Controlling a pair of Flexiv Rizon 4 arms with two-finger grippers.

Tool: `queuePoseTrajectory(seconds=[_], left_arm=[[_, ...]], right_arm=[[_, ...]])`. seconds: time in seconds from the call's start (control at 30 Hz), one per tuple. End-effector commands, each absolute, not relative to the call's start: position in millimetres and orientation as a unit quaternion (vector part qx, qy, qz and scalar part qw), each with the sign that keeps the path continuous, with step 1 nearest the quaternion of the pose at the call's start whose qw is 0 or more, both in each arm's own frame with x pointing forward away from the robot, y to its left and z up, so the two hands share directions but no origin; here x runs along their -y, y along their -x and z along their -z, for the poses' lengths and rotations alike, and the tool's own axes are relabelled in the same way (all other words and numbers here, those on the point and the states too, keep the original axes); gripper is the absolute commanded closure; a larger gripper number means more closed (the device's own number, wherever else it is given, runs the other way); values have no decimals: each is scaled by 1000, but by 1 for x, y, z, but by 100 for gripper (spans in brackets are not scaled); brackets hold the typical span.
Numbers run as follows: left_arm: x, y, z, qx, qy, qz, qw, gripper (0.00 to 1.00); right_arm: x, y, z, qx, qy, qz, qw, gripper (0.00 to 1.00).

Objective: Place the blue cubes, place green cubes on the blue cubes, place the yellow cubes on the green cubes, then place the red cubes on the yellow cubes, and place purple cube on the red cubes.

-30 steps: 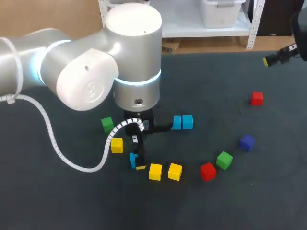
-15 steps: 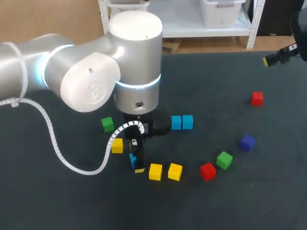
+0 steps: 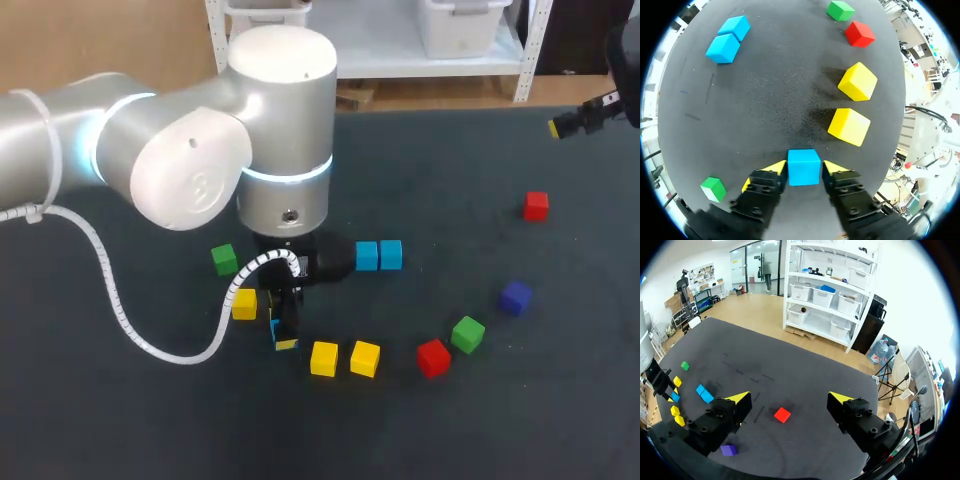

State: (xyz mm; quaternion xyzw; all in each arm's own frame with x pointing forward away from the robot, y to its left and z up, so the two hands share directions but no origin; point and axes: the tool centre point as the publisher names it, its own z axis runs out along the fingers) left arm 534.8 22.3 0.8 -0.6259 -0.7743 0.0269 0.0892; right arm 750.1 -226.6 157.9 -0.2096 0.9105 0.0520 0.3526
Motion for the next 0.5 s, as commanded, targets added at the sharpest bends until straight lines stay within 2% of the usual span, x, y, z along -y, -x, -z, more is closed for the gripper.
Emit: queuePoseTrajectory(seconds=[0.03, 0.5], left_arm=[[-21, -539, -2, 775, 625, -24, 94, 100], [-22, -579, -35, 724, 681, 37, 98, 100]], right_arm=[[225, -749, -156, -909, 207, -49, 357, 0], [225, -749, -156, -909, 207, -49, 357, 0]])
